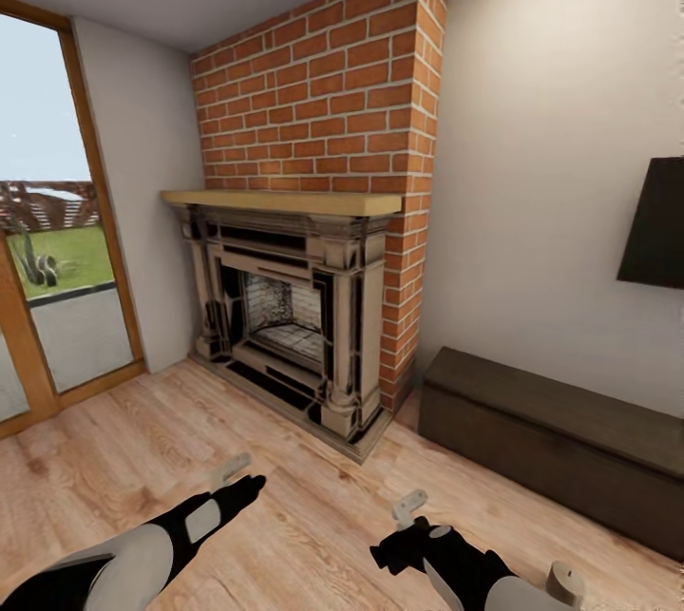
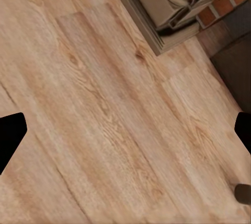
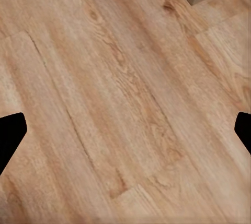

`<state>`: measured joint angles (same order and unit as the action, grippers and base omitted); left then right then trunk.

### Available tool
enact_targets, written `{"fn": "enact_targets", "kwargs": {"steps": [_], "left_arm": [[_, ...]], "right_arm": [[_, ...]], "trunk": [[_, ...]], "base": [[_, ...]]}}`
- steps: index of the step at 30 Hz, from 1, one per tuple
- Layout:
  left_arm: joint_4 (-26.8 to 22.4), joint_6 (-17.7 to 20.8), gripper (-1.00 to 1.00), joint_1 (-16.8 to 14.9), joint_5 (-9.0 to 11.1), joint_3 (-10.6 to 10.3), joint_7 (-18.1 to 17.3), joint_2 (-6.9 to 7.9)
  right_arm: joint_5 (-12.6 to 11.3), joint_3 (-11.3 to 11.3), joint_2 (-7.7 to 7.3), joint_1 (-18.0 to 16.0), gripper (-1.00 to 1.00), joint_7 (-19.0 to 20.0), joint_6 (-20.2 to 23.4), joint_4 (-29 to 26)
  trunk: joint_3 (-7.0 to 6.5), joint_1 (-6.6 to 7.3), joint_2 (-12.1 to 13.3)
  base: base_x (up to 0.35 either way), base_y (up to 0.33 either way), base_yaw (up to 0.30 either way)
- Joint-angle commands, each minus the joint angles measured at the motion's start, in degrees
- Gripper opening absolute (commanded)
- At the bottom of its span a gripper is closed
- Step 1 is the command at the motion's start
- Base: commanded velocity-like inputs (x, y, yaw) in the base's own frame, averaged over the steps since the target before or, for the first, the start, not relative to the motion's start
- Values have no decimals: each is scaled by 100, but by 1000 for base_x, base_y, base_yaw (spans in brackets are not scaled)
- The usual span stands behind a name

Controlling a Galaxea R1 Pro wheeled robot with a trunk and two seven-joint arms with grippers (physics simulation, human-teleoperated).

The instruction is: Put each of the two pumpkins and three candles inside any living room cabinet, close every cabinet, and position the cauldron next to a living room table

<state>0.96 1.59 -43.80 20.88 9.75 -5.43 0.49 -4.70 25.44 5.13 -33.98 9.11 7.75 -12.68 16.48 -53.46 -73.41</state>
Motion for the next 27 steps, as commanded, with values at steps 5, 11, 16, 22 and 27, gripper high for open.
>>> {"fn": "enact_targets", "kwargs": {"steps": [5, 11, 16, 22, 27], "left_arm": [[10, 16, 100, -6, 19, 44, -28, 3], [10, 16, 100, -8, 20, 44, -28, 3], [10, 16, 100, -6, 19, 44, -28, 3], [10, 16, 100, -8, 19, 44, -28, 3], [10, 16, 100, -6, 21, 44, -28, 3]], "right_arm": [[-48, 31, -3, -5, 100, 3, 33, -7], [-48, 31, -3, -7, 100, 3, 33, -7], [-48, 27, -3, -10, 100, 3, 33, -7], [-48, 28, -3, -12, 100, 3, 33, -7], [-48, 31, -5, -12, 100, 3, 37, -7]], "trunk": [[7, 0, -5], [7, 0, -5], [7, 0, -5], [7, 0, -5], [6, 0, -5]], "base": [[0, 0, -218], [0, 0, -284], [0, 0, -293], [0, 0, -295], [0, 0, -297]]}}
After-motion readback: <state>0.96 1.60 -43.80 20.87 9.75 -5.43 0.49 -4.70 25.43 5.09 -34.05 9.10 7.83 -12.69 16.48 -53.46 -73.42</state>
